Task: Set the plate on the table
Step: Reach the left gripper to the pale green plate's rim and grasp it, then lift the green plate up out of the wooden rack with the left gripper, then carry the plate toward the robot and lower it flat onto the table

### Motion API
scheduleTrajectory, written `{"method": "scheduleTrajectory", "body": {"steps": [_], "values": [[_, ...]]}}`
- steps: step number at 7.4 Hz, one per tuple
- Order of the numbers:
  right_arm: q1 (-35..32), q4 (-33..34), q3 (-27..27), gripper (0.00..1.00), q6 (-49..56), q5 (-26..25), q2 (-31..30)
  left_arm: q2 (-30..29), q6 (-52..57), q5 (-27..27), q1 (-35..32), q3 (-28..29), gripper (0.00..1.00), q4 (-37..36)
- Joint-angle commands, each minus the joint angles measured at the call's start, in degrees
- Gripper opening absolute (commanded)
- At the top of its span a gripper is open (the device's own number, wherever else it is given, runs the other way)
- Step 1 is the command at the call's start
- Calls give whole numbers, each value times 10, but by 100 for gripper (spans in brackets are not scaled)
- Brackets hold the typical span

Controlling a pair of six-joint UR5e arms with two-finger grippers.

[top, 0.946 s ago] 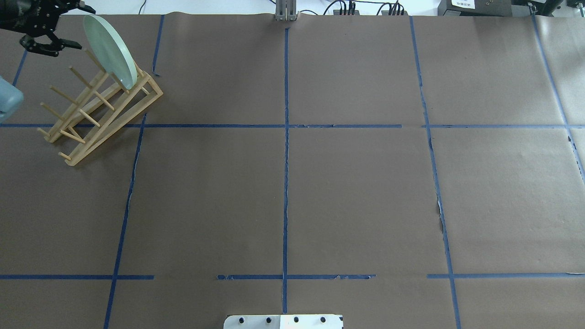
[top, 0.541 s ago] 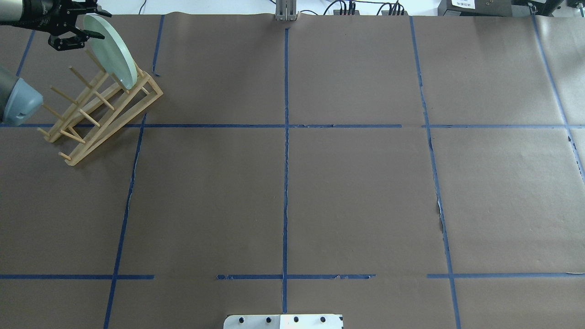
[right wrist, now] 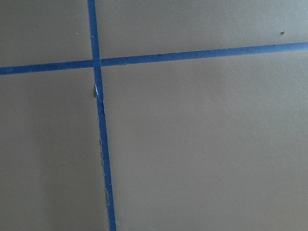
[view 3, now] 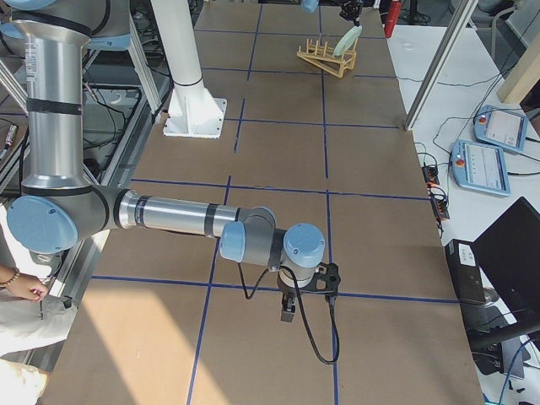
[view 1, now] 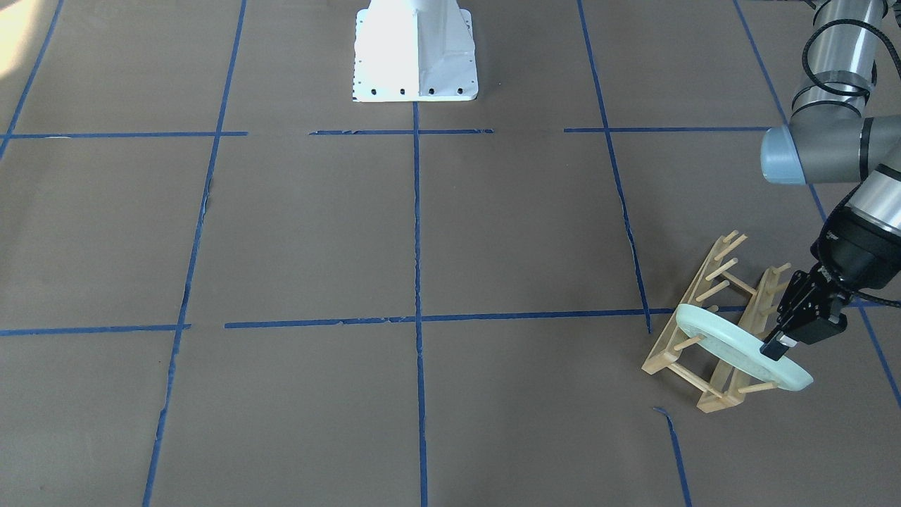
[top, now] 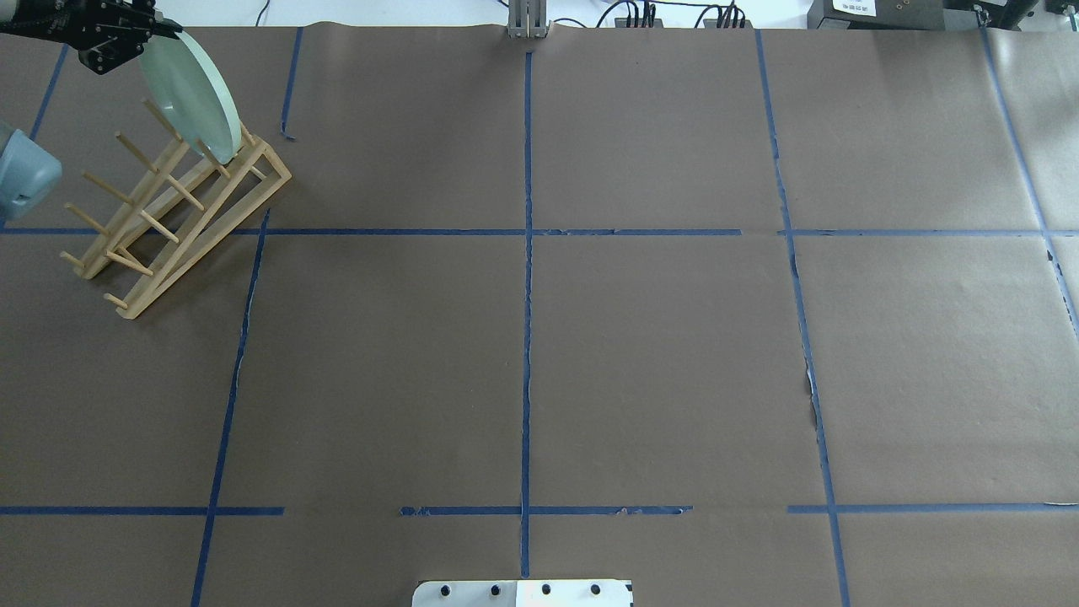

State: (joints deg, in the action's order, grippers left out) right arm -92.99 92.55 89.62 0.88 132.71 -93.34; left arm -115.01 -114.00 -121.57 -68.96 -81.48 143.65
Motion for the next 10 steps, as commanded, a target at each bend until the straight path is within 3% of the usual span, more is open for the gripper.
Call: {"method": "scheduleTrajectory", "body": {"steps": [1,3,5,6,8,10], "values": [[0,0,0,100,0,0,0,-15,-46,-2,-52,-37,0,11],[0,0,0,100,0,0,0,-74,-86,-2,-60,-41,0,0],[0,0,0,100,0,0,0,-104,-74,-3,20,-42,0,-44],[0,0,0,100,0,0,0,-126,-3,-2,62,-52,0,-150],[0,0,0,100,0,0,0,-155,164,7,152,-105,0,-429],[0,0,0,100,0,0,0,-189,243,136,273,-97,0,-595]]}}
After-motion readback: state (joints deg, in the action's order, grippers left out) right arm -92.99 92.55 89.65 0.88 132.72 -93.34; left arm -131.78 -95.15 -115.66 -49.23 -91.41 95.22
